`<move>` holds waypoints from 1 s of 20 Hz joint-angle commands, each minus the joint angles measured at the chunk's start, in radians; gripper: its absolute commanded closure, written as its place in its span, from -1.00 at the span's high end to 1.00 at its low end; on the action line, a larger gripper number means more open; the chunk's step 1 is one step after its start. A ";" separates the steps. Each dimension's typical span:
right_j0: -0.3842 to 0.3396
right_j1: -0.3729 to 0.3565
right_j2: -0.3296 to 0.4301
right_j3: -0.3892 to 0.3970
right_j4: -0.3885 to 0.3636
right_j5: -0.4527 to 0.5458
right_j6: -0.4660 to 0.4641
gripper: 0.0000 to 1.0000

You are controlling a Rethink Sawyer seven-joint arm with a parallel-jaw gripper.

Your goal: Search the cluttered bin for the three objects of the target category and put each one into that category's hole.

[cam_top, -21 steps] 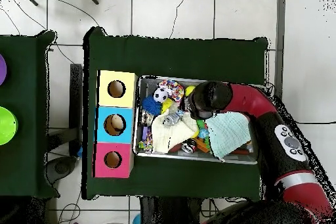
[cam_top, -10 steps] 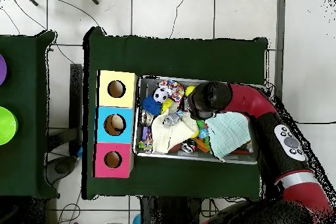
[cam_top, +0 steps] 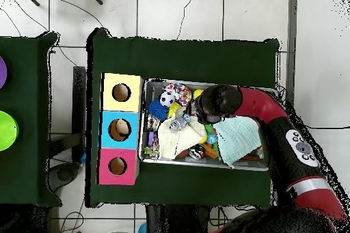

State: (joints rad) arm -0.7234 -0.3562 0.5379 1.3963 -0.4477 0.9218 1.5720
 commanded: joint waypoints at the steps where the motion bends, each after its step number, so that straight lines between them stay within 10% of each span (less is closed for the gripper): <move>1: -0.028 0.055 0.068 0.053 -0.042 0.051 -0.280 1.00; 2: -0.030 0.056 0.072 0.055 -0.043 0.052 -0.278 -1.00; 20: -0.040 0.056 0.090 0.059 -0.055 0.042 -0.269 -1.00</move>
State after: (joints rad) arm -0.7608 -0.3387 0.5677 1.3964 -0.4527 0.9218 1.5697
